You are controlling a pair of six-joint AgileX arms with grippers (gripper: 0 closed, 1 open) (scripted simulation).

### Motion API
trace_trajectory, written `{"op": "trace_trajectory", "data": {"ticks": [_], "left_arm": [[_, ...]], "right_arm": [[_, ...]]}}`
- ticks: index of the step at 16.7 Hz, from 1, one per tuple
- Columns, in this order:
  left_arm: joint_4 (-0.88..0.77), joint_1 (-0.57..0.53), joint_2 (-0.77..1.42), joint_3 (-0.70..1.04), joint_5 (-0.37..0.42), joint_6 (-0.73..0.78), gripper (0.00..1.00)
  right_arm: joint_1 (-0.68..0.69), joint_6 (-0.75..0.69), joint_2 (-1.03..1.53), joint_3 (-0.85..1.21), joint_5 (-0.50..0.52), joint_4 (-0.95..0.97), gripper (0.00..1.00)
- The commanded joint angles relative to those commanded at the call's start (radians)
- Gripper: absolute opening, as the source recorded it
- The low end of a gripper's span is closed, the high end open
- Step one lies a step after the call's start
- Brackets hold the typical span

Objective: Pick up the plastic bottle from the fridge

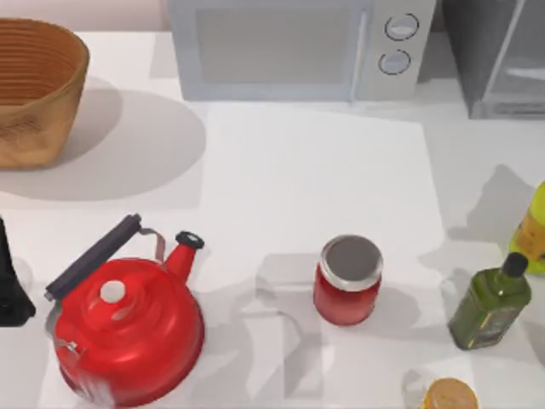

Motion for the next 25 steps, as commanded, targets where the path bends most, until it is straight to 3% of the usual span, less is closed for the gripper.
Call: {"op": "trace_trajectory", "data": {"ticks": [8, 14, 18, 25], "left_arm": [[0.0, 0.0, 0.0, 0.0, 0.0, 0.0, 1.0], [0.0, 0.0, 0.0, 0.0, 0.0, 0.0, 1.0], [0.0, 0.0, 0.0, 0.0, 0.0, 0.0, 1.0], [0.0, 0.0, 0.0, 0.0, 0.0, 0.0, 1.0]], "right_arm": [[0.347, 0.053, 0.825, 0.293, 0.343, 0.295, 0.0], [0.552, 0.055, 1.215, 0.533, 0.539, 0.542, 0.0], [0.598, 0.05, 1.291, 0.601, 0.582, 0.611, 0.0], [0.578, 0.045, 1.324, 0.624, 0.563, 0.619, 0.0]]}}
